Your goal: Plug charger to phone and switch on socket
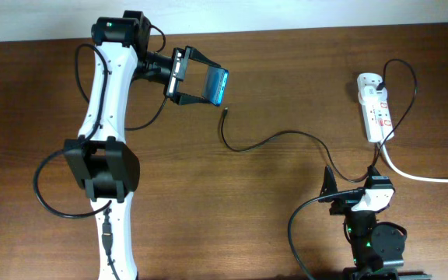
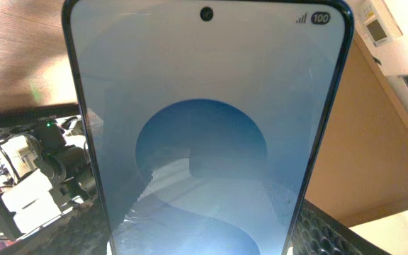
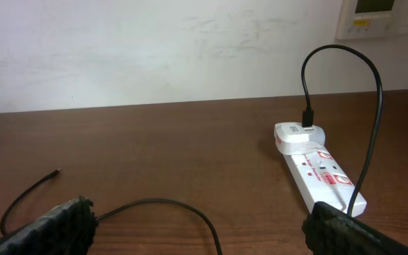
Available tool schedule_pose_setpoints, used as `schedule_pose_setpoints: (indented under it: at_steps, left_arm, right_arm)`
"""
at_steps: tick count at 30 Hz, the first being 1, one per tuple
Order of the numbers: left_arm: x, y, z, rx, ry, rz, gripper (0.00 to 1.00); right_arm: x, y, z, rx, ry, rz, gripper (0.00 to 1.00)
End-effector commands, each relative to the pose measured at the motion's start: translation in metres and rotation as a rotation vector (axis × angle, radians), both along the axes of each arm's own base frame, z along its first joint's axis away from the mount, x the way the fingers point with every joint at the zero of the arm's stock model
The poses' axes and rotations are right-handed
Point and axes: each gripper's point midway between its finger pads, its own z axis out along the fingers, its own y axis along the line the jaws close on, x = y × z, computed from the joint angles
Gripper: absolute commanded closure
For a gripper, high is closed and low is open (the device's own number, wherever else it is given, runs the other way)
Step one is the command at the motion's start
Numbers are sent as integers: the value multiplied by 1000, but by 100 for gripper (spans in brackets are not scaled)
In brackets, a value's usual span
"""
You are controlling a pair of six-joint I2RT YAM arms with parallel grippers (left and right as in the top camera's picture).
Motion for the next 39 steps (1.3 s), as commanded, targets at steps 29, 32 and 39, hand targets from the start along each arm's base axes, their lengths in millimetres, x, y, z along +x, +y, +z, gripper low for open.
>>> schedule_pose_setpoints:
  at_steps: [29, 32, 39]
  left_arm:
    - [2, 3, 9, 0, -6, 15, 100]
    - [2, 3, 8, 6, -8, 15, 100]
    - [3, 11, -10, 121, -20, 16, 100]
  right_arm:
    - [0, 0, -2, 0, 2, -3, 2]
    - [0, 1, -2, 7, 0, 1, 2]
    - [0, 5, -3, 9, 7, 24, 2]
